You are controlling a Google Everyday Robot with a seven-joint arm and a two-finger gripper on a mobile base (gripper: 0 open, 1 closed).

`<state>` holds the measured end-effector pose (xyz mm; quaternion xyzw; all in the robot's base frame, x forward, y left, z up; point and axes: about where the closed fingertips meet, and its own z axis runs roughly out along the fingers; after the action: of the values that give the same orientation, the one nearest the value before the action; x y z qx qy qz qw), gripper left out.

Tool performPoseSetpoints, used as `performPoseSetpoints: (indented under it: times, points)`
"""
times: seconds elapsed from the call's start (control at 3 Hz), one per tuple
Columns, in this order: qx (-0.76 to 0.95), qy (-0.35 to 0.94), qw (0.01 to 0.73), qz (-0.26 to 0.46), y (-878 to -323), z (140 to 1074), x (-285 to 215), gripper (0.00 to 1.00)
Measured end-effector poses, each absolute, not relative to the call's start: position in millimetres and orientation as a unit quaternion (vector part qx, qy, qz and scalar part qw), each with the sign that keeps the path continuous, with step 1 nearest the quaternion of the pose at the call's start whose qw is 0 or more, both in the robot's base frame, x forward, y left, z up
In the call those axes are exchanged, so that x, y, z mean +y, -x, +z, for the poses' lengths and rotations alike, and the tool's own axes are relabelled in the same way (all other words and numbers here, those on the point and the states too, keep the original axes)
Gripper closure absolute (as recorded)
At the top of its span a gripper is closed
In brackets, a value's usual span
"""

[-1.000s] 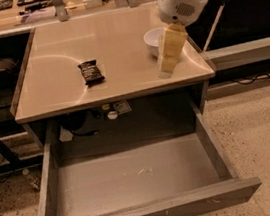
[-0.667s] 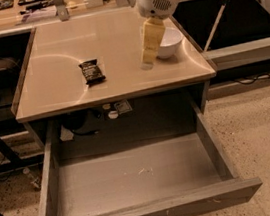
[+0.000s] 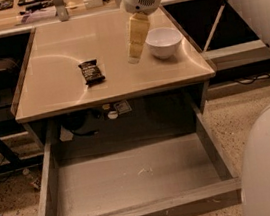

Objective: Place rxbar chocolate into top drawer

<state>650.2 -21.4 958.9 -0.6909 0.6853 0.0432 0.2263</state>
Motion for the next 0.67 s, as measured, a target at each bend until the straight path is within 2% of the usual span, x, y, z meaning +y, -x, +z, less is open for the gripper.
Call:
performPoseSetpoints:
  times: [0.67]
  points:
    - [0.671, 0.704, 0.224, 0.064, -678, 934, 7, 0.0]
